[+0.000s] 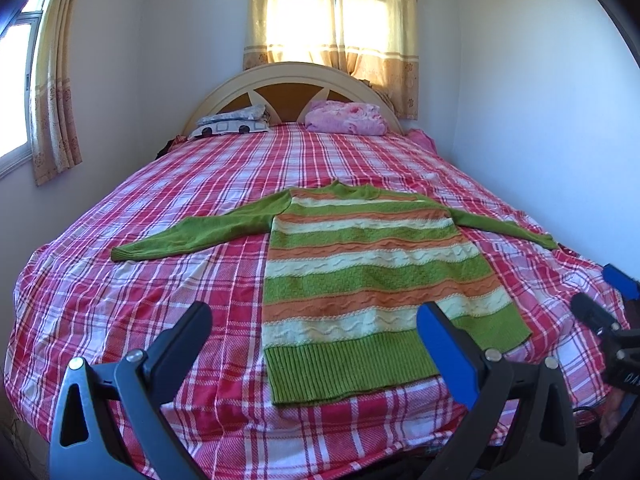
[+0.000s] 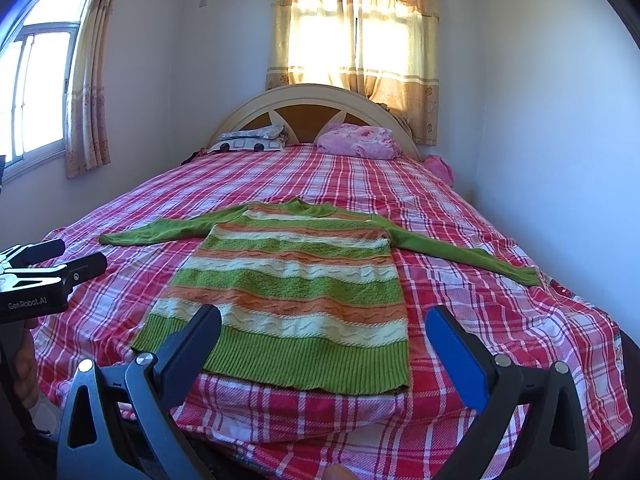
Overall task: Fold small clothes
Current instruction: 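Move the right gripper to the green sleeve cuff nearest it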
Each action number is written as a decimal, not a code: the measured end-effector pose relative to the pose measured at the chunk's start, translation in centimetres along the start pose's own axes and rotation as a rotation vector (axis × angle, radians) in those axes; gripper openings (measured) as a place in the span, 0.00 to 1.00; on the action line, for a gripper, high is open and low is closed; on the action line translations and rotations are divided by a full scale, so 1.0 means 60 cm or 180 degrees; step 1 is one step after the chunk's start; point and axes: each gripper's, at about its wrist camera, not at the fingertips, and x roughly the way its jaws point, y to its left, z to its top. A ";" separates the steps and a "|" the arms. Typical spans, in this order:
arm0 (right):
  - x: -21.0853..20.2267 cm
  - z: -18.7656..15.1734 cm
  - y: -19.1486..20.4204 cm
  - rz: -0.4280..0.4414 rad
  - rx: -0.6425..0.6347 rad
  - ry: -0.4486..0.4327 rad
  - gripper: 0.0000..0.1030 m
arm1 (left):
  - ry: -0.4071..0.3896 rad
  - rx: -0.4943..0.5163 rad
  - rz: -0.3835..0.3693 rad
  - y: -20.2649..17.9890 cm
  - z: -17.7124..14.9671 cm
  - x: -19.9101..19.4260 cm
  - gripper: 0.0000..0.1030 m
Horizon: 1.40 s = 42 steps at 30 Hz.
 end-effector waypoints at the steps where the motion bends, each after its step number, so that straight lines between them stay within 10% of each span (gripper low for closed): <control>1: 0.005 0.002 -0.003 0.0007 -0.0008 -0.0014 0.99 | -0.0010 0.0015 0.0012 0.001 0.003 0.005 1.00; 29: 0.315 0.071 -0.165 -0.0235 0.0335 0.0641 0.99 | 0.0124 0.0268 0.0333 0.032 0.117 0.280 1.00; 42: 0.427 0.032 -0.359 -0.0556 0.0995 0.0980 0.98 | 0.0186 0.0476 0.0284 0.001 0.147 0.438 1.00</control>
